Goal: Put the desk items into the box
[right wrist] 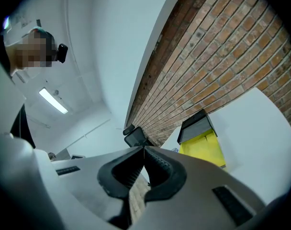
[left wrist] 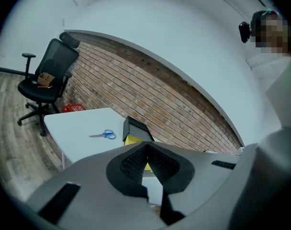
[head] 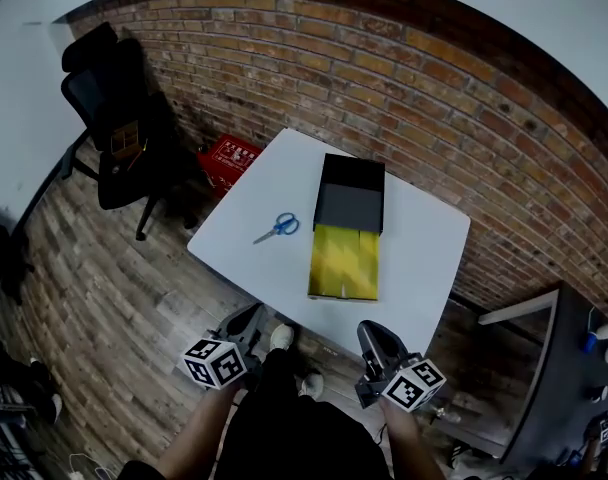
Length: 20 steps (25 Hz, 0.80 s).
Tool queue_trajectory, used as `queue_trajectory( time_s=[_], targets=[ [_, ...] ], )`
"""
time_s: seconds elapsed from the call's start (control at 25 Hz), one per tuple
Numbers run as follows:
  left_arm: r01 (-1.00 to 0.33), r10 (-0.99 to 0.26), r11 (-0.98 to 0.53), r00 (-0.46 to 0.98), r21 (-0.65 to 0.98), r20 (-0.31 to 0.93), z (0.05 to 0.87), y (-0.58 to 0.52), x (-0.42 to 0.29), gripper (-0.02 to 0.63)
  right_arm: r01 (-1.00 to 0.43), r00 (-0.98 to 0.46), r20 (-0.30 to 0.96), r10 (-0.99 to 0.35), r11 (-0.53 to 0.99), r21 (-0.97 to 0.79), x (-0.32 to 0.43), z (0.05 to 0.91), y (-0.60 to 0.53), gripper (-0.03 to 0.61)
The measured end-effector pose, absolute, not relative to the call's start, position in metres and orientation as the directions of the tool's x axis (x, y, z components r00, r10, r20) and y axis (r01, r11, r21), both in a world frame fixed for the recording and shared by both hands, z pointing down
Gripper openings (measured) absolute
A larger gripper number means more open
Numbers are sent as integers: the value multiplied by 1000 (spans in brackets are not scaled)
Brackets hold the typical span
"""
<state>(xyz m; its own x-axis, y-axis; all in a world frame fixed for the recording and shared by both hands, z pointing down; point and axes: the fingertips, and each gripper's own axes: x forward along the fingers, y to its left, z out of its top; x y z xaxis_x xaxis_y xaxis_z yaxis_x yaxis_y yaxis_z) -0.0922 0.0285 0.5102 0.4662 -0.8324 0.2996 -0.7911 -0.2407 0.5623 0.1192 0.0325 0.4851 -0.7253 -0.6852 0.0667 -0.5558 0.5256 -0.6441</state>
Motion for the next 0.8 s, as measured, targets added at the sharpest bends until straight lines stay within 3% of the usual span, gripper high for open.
queue_trajectory(
  time_s=[0.8],
  targets=[
    [-793,-696,-382,585,475,416,560,-103,-120,14,-596,-700,126,-703,478,-646,56,505,-70,23]
  ],
)
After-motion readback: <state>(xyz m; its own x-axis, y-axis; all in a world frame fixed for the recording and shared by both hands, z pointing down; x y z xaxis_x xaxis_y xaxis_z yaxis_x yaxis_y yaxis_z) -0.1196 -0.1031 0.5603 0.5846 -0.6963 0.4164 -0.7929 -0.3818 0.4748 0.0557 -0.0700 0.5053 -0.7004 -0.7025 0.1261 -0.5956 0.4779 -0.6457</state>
